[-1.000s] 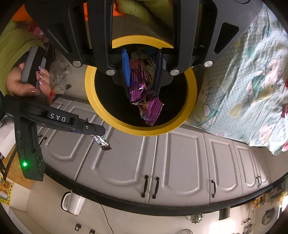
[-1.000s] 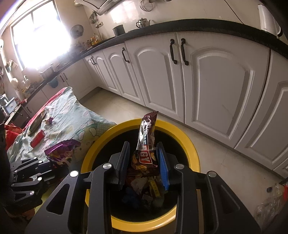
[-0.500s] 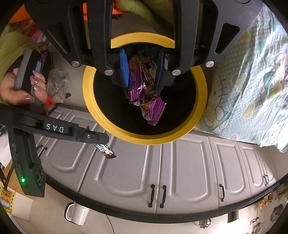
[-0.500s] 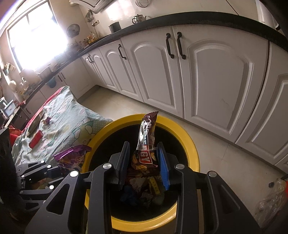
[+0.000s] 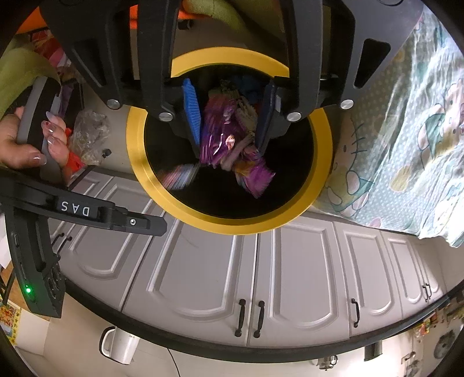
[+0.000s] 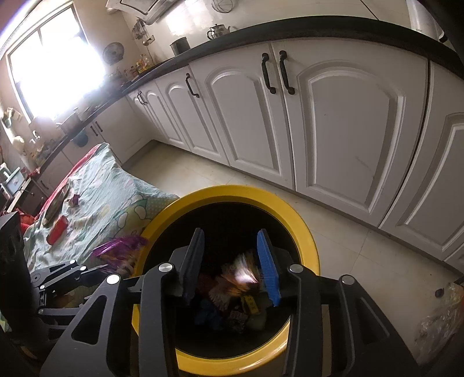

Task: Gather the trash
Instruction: 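Open the right tool then the left tool to drop both wrappers into the bin, then move both open tools back over the table toward the red tube and orange wrapper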

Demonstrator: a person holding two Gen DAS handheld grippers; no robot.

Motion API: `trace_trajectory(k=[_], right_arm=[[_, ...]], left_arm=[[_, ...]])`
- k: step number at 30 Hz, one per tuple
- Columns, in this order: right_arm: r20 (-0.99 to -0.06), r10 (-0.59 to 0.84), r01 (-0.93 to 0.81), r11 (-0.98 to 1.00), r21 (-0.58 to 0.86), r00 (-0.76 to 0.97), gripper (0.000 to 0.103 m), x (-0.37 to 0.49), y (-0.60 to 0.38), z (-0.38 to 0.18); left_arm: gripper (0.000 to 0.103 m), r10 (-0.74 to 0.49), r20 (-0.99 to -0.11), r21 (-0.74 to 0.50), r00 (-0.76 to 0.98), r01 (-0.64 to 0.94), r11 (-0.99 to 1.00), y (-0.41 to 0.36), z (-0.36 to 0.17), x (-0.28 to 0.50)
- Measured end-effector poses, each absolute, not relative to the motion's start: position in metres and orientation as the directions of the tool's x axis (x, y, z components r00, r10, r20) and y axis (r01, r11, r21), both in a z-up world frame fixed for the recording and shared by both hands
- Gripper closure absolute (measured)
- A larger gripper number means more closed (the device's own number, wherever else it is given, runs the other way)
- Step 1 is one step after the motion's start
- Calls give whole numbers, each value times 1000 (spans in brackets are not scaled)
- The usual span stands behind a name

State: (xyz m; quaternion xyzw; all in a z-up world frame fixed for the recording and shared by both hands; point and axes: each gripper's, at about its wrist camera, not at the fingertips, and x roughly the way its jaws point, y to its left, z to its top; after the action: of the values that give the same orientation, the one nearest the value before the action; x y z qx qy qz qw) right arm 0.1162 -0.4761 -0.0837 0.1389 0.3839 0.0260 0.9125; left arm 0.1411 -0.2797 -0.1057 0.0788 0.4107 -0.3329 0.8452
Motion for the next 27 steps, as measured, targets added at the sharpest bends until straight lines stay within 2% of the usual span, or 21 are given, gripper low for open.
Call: trace_trajectory(k=[7, 9, 14, 18, 27], right_arm=[[-687, 149, 62, 960, 272, 711, 60, 116, -476, -80], [-683, 145, 61, 961, 269, 716, 55, 116, -475, -78], [-664, 130, 56, 966, 251, 736, 41, 114, -472, -68], [-649, 121, 42, 972, 231, 751, 35, 112, -466, -60], [-626, 141, -10, 978, 209, 767, 32, 108, -448, -43]], left_arm=[[42, -493, -739, -154, 459, 597, 787, -271, -102, 143], [31, -491, -736, -160, 466, 585, 795, -267, -99, 144], [13, -472, -726, -159, 500, 546, 823, -253, -93, 145], [11, -447, -717, -153, 534, 505, 849, -238, -86, 146], [11, -383, -679, -106, 626, 433, 895, -205, -65, 139]])
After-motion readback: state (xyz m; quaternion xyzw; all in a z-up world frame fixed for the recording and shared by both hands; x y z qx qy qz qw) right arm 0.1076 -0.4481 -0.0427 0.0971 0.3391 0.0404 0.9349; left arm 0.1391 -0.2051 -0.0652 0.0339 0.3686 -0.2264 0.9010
